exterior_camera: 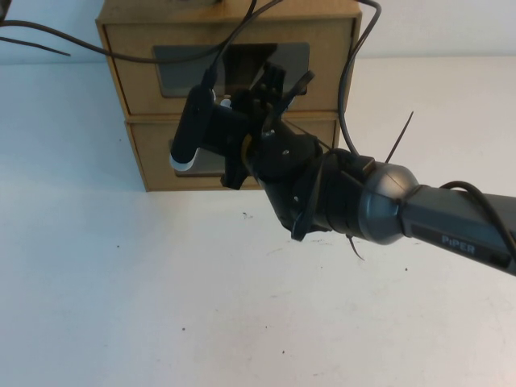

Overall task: Open the shoe box
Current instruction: 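Pull the top drawer of the cardboard box fully open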

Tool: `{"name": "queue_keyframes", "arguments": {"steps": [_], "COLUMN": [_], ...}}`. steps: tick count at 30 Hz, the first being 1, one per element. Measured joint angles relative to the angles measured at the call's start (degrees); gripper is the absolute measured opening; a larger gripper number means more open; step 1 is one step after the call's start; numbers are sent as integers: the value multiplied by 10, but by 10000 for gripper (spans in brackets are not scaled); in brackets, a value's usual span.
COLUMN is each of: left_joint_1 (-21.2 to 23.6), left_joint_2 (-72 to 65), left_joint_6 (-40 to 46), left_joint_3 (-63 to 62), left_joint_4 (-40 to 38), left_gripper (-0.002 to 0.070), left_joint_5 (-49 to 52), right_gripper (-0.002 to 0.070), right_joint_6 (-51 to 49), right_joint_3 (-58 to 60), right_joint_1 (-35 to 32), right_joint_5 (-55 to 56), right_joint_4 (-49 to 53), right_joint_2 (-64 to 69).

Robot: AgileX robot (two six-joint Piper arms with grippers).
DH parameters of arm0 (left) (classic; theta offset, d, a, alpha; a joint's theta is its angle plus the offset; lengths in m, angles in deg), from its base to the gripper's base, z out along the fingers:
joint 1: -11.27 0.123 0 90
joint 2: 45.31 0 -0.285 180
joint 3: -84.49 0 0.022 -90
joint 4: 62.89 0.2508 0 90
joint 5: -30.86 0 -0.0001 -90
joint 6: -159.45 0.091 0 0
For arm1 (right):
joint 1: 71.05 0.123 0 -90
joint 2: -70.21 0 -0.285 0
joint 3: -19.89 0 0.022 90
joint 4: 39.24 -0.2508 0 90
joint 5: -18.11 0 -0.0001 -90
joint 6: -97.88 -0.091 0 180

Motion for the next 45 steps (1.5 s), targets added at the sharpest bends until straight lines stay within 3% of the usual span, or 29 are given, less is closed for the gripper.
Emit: {"name": "queue_keyframes", "arguments": {"steps": [13,22,34,45], "left_joint_1": [0,0,0,0], "left_joint_2": [0,0,0,0], "left_joint_6": [-9,-10,-10,-10], "left_joint_3": [0,0,0,0], "left_joint_4": [-1,-2,-2,-2], "left_gripper": [-5,-5,-5,-5], "left_joint_5": [1,1,1,1], "right_gripper": [208,151,137,22], "right_joint_6": [0,12,27,28], "right_joint_3": [-1,-5,-26,-26], "right_joint_1": [-6,-6,-7,-12], "right_joint_5": [2,21,11,11], "right_joint_4": [1,1,2,8], "right_joint_2": [0,7,24,24]}}
